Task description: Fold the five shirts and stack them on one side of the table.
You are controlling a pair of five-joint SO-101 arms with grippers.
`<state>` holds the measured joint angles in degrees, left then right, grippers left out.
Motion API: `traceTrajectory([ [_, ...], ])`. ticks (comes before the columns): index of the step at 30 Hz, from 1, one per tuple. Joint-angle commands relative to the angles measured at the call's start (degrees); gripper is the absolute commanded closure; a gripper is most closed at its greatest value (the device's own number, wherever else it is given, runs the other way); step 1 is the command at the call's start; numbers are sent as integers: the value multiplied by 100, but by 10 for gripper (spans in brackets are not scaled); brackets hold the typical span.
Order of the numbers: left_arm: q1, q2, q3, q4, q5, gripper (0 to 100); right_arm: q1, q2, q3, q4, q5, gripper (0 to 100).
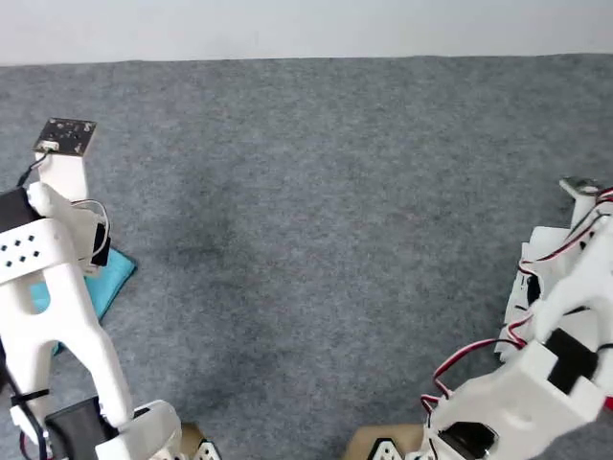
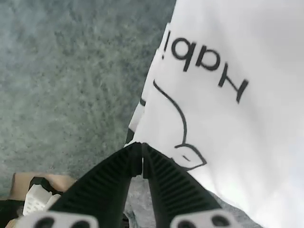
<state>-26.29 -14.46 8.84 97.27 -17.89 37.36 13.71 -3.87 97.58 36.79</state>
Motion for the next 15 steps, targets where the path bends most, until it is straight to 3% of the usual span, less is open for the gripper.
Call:
traceTrajectory([
  [1, 26, -176, -22, -97, 0, 977, -22, -356, 651, -523, 70, 989],
  [9, 26, -176, -22, -97, 0, 977, -119, -356, 2998, -2870, 62, 989],
  [15, 26, -176, -22, -70, 0, 977, -119, -822, 2769, -2457, 18, 989],
])
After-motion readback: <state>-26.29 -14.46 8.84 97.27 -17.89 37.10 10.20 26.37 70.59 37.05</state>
